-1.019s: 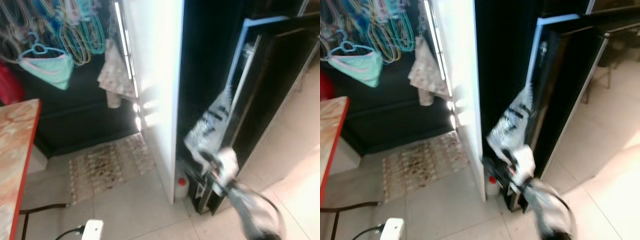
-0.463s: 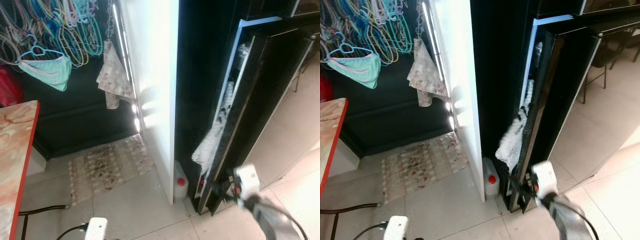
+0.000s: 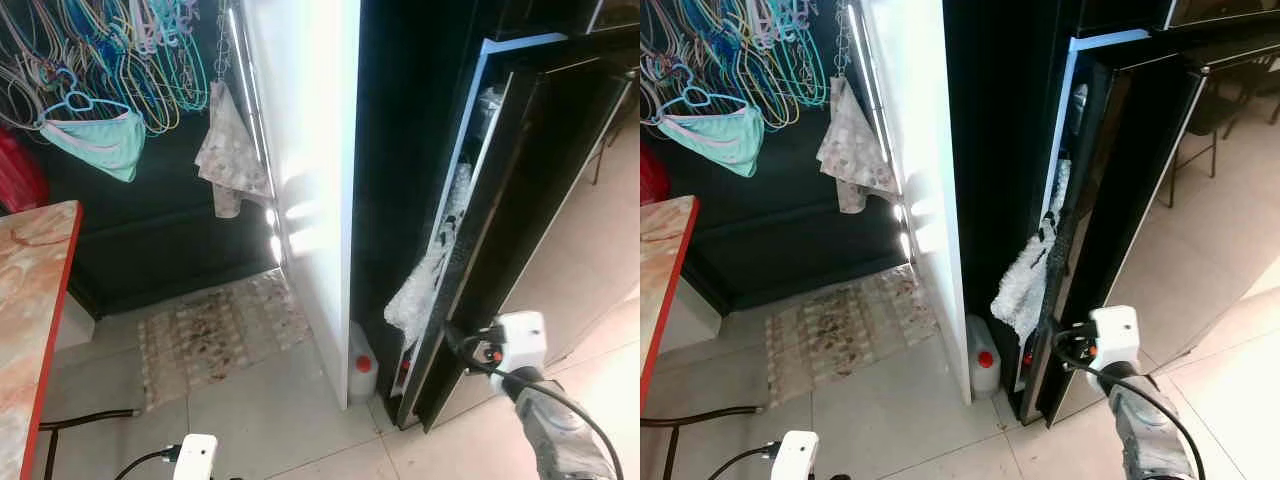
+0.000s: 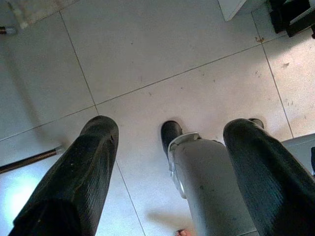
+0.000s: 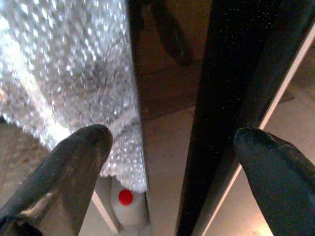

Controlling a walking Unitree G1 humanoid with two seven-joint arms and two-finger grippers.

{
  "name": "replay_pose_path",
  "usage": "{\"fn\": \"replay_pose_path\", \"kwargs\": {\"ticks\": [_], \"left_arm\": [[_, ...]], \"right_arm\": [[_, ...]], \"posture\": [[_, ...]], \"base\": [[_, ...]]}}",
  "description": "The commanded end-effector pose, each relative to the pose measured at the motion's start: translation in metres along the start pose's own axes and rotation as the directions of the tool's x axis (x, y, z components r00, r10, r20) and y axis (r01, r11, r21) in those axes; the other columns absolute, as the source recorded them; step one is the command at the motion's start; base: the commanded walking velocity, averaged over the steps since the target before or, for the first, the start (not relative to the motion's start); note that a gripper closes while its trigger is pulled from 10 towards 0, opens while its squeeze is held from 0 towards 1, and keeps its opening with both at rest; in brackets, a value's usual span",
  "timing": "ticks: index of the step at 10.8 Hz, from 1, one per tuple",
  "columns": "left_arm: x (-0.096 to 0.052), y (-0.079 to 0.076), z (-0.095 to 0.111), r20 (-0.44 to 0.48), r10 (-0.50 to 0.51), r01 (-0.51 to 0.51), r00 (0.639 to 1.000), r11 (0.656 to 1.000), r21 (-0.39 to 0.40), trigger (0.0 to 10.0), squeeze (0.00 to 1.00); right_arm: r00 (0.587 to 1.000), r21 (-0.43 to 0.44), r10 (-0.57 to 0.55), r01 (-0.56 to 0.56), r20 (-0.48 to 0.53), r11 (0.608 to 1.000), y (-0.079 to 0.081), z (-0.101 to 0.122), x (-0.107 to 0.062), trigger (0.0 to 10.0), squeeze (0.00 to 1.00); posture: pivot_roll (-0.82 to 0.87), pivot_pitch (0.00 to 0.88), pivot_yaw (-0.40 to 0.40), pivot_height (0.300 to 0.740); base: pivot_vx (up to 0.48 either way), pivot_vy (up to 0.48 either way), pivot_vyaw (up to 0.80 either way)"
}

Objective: Restocking fridge

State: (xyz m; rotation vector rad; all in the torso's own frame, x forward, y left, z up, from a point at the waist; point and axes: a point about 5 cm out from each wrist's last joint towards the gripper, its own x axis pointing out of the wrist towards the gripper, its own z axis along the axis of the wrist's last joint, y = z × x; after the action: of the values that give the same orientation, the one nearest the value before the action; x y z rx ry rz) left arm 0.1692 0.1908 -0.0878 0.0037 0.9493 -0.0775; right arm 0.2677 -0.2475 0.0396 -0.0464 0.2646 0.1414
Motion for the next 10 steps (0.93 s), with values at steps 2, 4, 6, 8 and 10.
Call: {"fn": "replay_pose_path", "kwargs": {"ticks": [2,4,6,8,10], "left_arm": [[0.001,-0.001,0.0,-0.019,0.002,-0.002,1.0,1.0,0.028,10.0,0.0],[0.004,-0.013,0.004,-0.011,-0.009,0.009,1.0,1.0,0.026,10.0,0.0],[0.003,-0.008,0.004,-0.017,-0.004,0.005,1.0,1.0,0.023,10.0,0.0],[0.002,-0.006,0.002,-0.019,-0.003,0.003,1.0,1.0,0.024,10.0,0.0],[0.002,-0.004,0.005,-0.013,-0.001,0.002,1.0,1.0,0.025,10.0,0.0]], "right_arm": [[0.998,0.019,0.045,-0.046,0.037,0.999,0.004,0.006,0.004,10.0,0.0],[0.999,-0.035,-0.035,0.036,0.029,0.999,-0.009,0.014,0.009,10.0,0.0],[0.986,-0.04,-0.158,0.16,0.058,0.986,-0.027,0.021,0.005,10.0,0.0],[0.991,-0.013,-0.113,0.114,0.069,0.993,-0.022,0.022,0.008,10.0,0.0],[0.992,-0.002,0.066,-0.066,0.108,0.998,0.005,0.032,0.022,10.0,0.0]], "posture": [[-0.03,0.0,0.069,0.74],[-0.03,0.0,0.067,0.74],[-0.04,0.0,0.069,0.74],[-0.03,0.0,0.07,0.74],[-0.03,0.0,0.072,0.74]], "base": [[0.0,0.0,0.0],[0.0,0.0,0.0],[0.0,0.0,0.0],[0.0,0.0,0.0],[0.0,0.0,0.0]]}}
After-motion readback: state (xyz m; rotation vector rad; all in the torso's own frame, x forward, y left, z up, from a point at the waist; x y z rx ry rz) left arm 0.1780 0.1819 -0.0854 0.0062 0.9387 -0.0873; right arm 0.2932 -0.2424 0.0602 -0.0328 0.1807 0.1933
